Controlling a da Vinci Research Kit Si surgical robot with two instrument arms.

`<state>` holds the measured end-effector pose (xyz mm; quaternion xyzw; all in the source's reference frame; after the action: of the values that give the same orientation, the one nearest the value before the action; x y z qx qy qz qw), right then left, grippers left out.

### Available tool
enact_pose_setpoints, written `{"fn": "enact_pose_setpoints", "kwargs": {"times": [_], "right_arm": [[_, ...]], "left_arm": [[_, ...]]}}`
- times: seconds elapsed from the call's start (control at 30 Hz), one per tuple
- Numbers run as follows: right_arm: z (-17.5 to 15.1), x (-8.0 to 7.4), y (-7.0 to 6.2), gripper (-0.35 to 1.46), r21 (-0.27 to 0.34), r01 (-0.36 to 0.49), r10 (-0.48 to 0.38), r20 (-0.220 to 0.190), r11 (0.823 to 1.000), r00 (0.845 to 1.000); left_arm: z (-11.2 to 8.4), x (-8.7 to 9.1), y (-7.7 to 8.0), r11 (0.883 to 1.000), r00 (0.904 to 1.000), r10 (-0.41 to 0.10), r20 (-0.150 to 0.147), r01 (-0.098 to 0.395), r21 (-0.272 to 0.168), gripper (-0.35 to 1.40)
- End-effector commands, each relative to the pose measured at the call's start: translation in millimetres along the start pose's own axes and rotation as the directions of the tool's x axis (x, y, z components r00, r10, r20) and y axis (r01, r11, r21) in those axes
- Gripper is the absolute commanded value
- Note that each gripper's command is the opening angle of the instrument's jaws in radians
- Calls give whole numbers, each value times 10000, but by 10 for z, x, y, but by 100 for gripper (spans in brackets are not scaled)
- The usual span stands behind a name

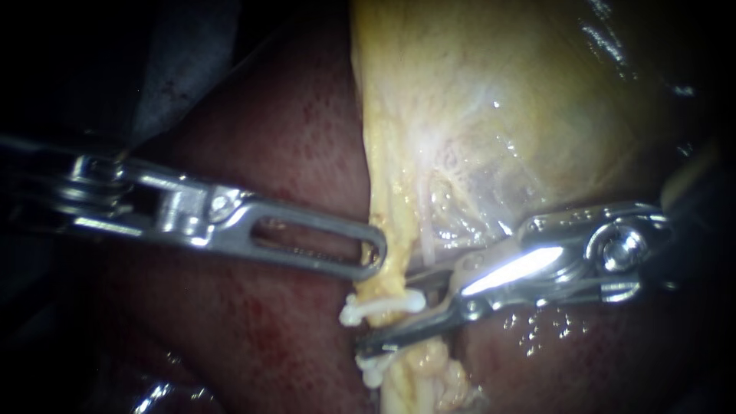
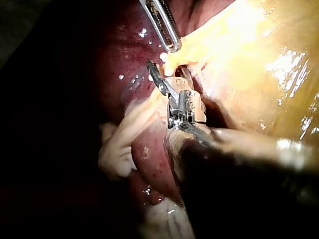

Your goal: Going back third clip left tube

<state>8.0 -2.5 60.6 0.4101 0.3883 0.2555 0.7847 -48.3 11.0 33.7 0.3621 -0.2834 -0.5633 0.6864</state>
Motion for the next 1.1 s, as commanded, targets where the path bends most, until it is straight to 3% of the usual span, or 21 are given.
{"fn": "enact_pose_setpoints", "kwargs": {"times": [0.03, 0.63, 0.87, 1.1], "right_arm": [[-6, 2, 0, 51, -48, -24, 24, -55, 10000, 10000], [-118, 9, -3, 51, -574, 195, -231, -625, 9982, 9978], [-163, 5, -5, 51, -851, 242, -312, -819, 9961, 9962], [-186, -3, -6, 51, -1028, 221, -317, -927, 9945, 9952]], "left_arm": [[0, 0, 0, 10000, 10000, 3, -2, -3, 3, -35], [-1, -2, 4, 10000, 10000, 14, -13, -13, 11, -35], [-2, -2, 6, 10000, 10000, 19, -18, -19, 14, -35], [-2, -4, 8, 10000, 10000, 20, 5, -20, -3, -35]]}}
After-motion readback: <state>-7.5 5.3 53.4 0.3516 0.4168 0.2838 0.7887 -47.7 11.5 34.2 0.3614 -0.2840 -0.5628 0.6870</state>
